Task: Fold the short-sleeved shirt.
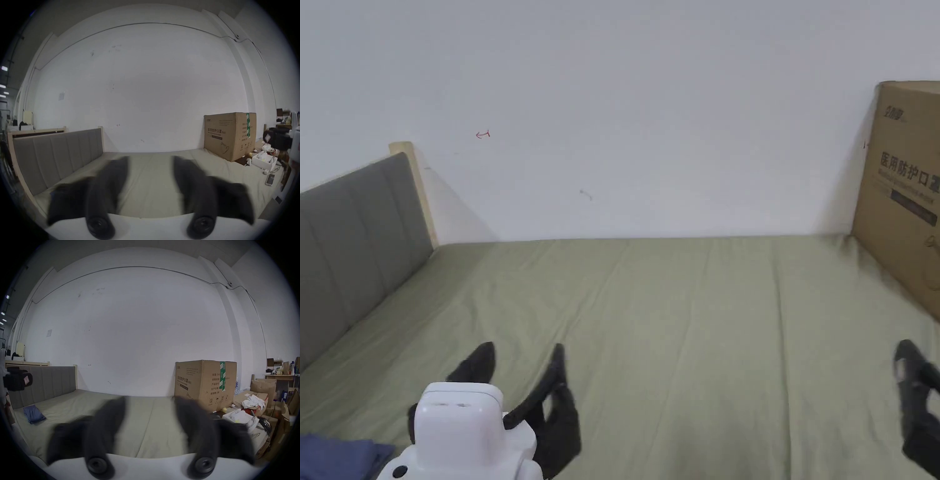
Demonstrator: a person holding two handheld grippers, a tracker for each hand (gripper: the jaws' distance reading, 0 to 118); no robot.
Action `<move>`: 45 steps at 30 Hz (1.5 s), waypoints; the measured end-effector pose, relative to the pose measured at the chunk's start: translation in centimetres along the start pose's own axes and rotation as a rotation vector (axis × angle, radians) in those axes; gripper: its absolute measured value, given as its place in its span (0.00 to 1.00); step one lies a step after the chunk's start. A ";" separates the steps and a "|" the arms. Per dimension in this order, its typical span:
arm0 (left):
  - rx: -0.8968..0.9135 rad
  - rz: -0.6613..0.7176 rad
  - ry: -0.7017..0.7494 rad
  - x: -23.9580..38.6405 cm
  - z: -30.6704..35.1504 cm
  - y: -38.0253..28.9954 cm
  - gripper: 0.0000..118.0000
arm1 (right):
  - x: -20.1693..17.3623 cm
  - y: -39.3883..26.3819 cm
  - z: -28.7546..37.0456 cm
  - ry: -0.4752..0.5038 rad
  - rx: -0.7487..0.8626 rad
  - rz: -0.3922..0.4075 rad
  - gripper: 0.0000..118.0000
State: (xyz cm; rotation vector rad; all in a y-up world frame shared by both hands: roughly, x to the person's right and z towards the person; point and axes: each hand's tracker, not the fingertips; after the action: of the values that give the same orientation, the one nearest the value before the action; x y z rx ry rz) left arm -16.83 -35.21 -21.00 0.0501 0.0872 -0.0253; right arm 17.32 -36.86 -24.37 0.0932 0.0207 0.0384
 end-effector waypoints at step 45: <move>-0.051 0.005 0.064 -2.1 0.0 0.3 1.00 | -3.4 0.2 -0.5 0.063 -0.061 0.081 1.00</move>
State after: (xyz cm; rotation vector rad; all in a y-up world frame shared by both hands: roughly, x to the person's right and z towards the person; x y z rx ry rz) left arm -18.92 -34.83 -20.82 -0.0002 0.1516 -0.0166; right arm 13.92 -36.75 -24.78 0.0317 0.0786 0.1229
